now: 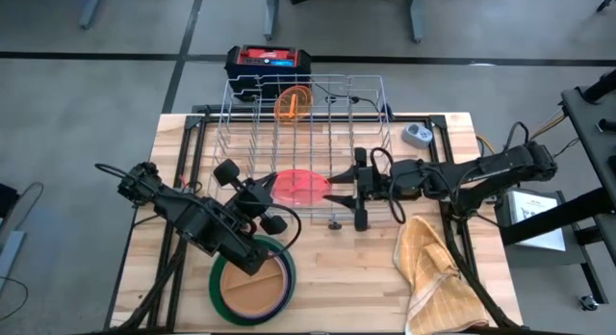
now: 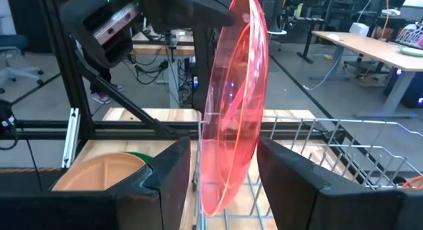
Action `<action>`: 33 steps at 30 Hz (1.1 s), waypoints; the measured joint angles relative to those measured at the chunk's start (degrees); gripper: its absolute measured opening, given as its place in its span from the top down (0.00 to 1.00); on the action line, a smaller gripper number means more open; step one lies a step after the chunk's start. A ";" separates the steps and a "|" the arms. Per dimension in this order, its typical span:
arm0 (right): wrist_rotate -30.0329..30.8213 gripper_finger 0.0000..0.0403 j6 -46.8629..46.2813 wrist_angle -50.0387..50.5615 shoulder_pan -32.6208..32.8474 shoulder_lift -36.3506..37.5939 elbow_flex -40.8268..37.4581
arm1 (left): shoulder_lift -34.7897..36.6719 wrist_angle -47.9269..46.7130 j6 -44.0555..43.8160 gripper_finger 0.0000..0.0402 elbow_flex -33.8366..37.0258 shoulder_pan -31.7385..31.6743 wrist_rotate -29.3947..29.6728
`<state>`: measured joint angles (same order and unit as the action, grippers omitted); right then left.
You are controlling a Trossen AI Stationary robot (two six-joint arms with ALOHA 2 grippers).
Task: Sort dishes
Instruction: Put the transparent pink plate into the dish rack
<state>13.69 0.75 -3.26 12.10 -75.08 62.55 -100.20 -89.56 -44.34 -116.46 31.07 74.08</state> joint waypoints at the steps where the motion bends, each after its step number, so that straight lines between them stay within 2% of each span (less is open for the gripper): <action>1: 0.00 0.59 0.45 -0.02 0.00 -0.28 0.36 | 0.00 0.03 0.16 1.00 0.00 0.00 0.00; 12: 0.07 0.68 2.19 -0.09 0.00 -2.41 2.58 | 0.00 0.58 0.37 1.00 0.00 0.00 0.31; 25: 3.36 0.98 1.29 -0.20 -0.12 -2.33 2.55 | 0.00 1.05 -0.74 1.00 0.00 0.07 0.39; 33: 3.05 0.98 1.30 -0.18 -0.09 -2.31 2.55 | 0.00 1.09 -0.49 1.00 -0.09 0.11 0.39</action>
<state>16.74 2.05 -3.44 12.01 -77.38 65.10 -100.20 -88.47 -44.83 -116.55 31.18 74.48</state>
